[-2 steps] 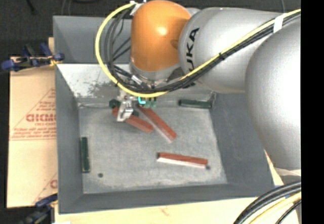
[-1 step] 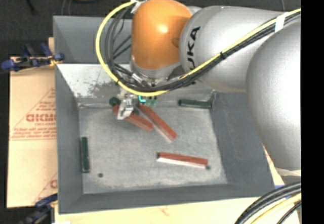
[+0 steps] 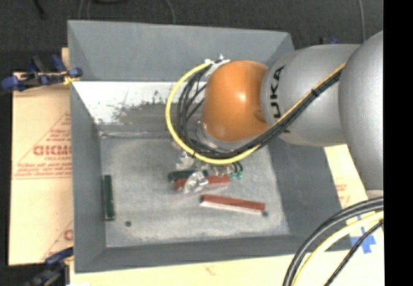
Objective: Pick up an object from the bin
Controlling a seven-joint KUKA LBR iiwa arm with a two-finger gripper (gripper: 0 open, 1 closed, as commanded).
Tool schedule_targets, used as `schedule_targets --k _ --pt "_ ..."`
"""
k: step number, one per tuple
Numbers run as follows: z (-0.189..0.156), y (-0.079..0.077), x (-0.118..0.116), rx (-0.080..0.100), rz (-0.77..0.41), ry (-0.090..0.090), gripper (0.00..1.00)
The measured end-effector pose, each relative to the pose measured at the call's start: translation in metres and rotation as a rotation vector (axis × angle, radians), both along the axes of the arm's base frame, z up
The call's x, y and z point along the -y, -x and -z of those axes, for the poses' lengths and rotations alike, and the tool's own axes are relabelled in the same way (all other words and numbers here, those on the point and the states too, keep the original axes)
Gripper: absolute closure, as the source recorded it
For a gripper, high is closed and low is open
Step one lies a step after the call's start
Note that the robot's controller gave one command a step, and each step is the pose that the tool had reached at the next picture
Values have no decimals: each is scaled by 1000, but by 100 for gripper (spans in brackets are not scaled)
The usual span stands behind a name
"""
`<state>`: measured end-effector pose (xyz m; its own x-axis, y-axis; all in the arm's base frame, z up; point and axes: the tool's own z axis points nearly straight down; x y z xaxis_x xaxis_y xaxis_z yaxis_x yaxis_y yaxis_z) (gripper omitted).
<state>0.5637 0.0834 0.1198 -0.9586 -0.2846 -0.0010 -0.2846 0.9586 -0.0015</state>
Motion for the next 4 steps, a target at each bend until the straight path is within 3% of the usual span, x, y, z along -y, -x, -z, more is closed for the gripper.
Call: schedule_targets --k 1,2,3,4 --pt "0 0 -1 0 1 -1 100" --pt "21 -43 30 6 -59 -3 100" --pt "32 -59 43 19 30 0 100" --pt "-41 -26 59 1 -465 0 100"
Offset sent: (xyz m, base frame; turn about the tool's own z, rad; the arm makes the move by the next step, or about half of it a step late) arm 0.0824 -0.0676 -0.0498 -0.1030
